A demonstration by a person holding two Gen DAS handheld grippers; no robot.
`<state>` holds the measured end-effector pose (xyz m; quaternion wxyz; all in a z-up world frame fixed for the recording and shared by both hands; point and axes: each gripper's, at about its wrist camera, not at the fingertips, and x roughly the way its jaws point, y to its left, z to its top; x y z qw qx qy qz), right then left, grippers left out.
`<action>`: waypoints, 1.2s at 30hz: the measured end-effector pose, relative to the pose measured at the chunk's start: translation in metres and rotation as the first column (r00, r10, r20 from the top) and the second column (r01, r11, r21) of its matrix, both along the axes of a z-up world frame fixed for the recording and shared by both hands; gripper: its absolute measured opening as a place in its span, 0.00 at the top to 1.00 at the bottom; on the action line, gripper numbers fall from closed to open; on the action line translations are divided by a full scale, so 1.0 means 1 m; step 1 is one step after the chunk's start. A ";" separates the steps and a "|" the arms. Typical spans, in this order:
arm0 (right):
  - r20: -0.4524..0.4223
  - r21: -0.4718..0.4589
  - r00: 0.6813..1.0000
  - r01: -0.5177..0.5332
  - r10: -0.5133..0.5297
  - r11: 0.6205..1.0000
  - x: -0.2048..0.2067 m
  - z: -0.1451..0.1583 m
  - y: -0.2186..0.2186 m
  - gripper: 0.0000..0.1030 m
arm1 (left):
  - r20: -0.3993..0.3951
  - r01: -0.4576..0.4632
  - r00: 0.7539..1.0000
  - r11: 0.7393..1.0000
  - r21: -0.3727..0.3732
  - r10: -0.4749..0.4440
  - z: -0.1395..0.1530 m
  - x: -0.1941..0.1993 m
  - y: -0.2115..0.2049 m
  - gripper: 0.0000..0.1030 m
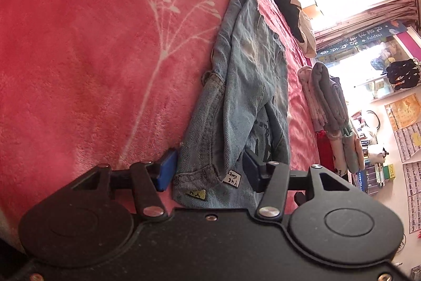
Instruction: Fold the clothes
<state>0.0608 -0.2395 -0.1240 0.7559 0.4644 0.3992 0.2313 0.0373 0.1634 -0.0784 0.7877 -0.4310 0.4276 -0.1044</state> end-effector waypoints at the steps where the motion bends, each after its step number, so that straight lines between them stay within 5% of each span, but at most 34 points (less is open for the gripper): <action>1: -0.006 0.010 1.000 0.009 -0.008 1.000 -0.001 -0.001 -0.001 0.47 | -0.004 -0.003 1.000 1.000 0.001 0.003 -0.001 0.000 0.000 0.57; 6: -0.010 0.037 1.000 0.027 -0.026 0.999 0.000 -0.007 -0.002 0.50 | -0.022 -0.013 1.000 1.000 0.000 0.013 -0.006 0.000 0.001 0.67; 11: -0.020 -0.010 0.999 0.038 -0.038 0.999 -0.005 -0.009 -0.001 0.72 | -0.033 -0.024 0.999 1.000 0.008 0.024 -0.007 -0.001 0.001 0.73; 12: -0.023 -0.013 0.999 0.039 -0.040 0.999 -0.005 -0.010 -0.001 0.74 | -0.035 -0.025 0.999 1.000 0.014 0.025 -0.007 -0.001 0.001 0.81; 20: -0.018 -0.038 0.999 0.049 -0.049 0.998 -0.007 -0.010 -0.004 0.86 | -0.025 -0.017 1.000 1.000 0.014 0.017 -0.009 -0.002 -0.002 0.91; 25: -0.013 -0.024 0.998 0.057 -0.057 0.998 -0.007 -0.008 -0.007 0.87 | -0.005 -0.037 0.999 0.999 0.014 0.037 0.000 -0.006 0.001 0.85; 27: -0.011 -0.019 0.998 0.060 -0.060 0.998 -0.007 -0.007 -0.009 0.87 | 0.008 -0.051 0.999 0.999 0.019 0.051 0.006 -0.008 0.004 0.55; 28: -0.019 -0.018 0.998 0.060 -0.060 0.998 -0.006 -0.007 -0.010 0.86 | 0.014 -0.058 0.998 0.998 0.022 0.058 0.009 -0.010 0.005 0.53; 34: -0.025 -0.023 0.999 0.039 -0.039 0.999 -0.009 -0.003 -0.012 0.69 | -0.017 -0.081 0.997 0.997 -0.019 0.081 0.000 -0.010 0.017 0.56; 36: -0.033 -0.006 0.998 0.051 -0.051 0.999 -0.011 -0.004 -0.015 0.69 | -0.033 -0.097 0.995 0.994 -0.046 0.095 -0.005 -0.011 0.022 0.68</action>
